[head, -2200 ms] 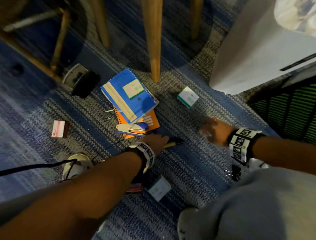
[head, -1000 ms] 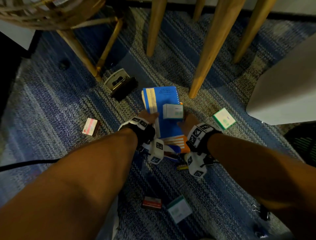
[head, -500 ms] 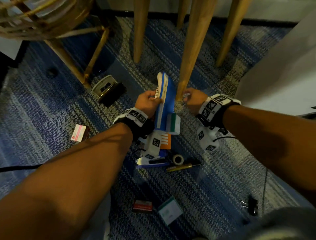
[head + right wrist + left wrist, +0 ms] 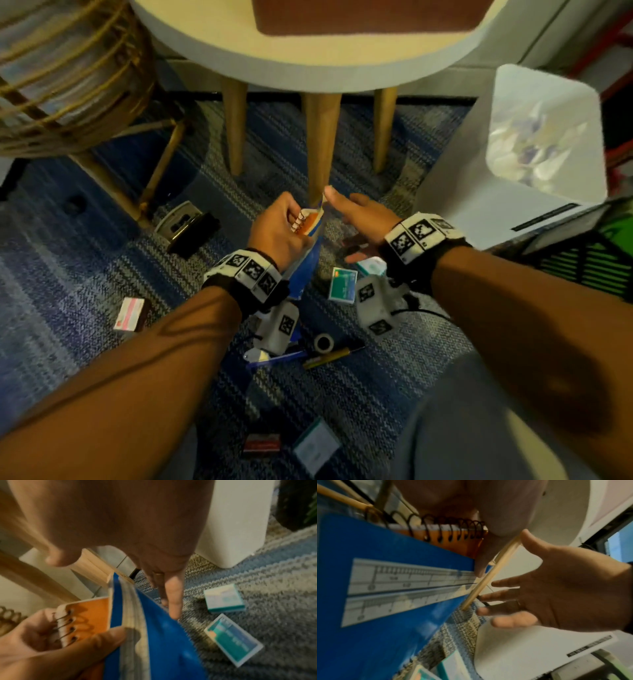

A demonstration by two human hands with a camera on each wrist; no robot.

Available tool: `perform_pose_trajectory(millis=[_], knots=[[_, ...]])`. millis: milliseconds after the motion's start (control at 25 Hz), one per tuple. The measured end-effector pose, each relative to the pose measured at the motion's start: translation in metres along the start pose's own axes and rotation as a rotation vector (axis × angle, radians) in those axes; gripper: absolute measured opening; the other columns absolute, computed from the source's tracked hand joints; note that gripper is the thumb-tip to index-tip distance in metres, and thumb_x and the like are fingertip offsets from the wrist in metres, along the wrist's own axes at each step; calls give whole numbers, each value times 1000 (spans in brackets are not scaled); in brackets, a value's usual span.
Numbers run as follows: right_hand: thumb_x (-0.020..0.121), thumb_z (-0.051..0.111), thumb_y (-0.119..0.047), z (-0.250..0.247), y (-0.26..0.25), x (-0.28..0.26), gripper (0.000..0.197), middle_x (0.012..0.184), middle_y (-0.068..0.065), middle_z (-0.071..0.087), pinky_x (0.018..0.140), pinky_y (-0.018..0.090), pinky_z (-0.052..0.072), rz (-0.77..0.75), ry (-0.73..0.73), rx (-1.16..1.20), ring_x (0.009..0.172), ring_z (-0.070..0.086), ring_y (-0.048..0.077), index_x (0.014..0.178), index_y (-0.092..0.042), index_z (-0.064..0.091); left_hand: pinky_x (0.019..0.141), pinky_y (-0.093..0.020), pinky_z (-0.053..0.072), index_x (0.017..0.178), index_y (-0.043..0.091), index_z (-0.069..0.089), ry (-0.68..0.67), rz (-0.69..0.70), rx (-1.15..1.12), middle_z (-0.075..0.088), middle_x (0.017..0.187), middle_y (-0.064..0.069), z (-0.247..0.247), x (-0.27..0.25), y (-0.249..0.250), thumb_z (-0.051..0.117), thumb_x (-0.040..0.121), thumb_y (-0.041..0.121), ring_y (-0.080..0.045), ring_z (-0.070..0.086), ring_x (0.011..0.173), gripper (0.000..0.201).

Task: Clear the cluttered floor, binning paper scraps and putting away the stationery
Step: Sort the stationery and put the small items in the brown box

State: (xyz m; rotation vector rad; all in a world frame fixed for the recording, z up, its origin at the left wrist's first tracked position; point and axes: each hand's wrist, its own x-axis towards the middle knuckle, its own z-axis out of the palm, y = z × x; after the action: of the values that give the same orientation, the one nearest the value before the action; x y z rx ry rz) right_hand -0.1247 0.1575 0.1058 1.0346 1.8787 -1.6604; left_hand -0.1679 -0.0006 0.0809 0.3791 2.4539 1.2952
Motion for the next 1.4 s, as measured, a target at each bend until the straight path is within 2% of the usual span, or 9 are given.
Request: perform_pose_trajectory(millis=[80,200,280,480,680,880,1040,1160,1400], knots=[[47,63,-86,-2,-6,1,116,140,8,49,75,57,55,59,90,206,107,61,38,143,-26,37,51,-21,35,67,26,38,-51,67,-60,44,56,10,5,-2,19,78,62,5,0,41,48,46],[85,60,-46,-21,-8,-9,53,117,13,63,70,47,59,34,167,290,90,65,32,128,-14,55,53,-36,41,69,26,46,-144,160,-84,53,57,11,20,-7,49,78,62,26,-8,46,53,33],[95,52,-28,-45,2,-9,38,107,9,62,79,41,58,-22,174,235,87,63,24,127,-8,56,56,-31,42,71,25,53,-206,189,-150,57,64,10,27,-10,64,82,68,21,-3,52,57,29],[68,70,-48,-107,26,-12,50,116,18,66,98,52,48,-252,271,212,103,63,31,108,-18,66,68,-20,50,88,21,64,-182,158,-349,69,81,5,-2,4,74,73,81,8,4,62,68,17],[90,55,-22,-136,41,-49,50,132,25,54,98,50,46,-501,13,500,113,56,38,134,0,48,83,-37,56,98,27,64,-310,188,-391,69,104,-6,1,2,81,73,80,27,-18,66,95,20],[87,54,-10,-133,46,-83,31,111,16,67,84,43,56,-402,-177,662,93,66,29,117,-11,61,78,-50,56,94,24,53,-328,167,-389,67,102,-8,43,-6,89,66,80,43,-25,66,92,27],[75,79,-27,-157,43,-113,49,107,2,68,77,32,54,-376,39,-149,90,66,19,118,-24,55,64,-30,48,88,26,46,-288,261,-278,59,83,5,83,-20,103,63,88,34,4,55,69,19],[72,81,-36,-169,49,-128,65,122,-6,62,91,36,49,-385,185,-780,107,58,16,129,-30,50,69,-36,51,94,26,46,-367,302,-307,60,88,1,114,-34,119,63,83,39,-5,58,76,24],[86,70,-17,-266,83,-238,29,86,1,71,73,36,53,-139,377,-687,79,67,24,96,-41,57,94,-42,46,104,55,44,-719,381,-298,53,122,5,161,-49,131,70,68,47,-16,54,112,45]])
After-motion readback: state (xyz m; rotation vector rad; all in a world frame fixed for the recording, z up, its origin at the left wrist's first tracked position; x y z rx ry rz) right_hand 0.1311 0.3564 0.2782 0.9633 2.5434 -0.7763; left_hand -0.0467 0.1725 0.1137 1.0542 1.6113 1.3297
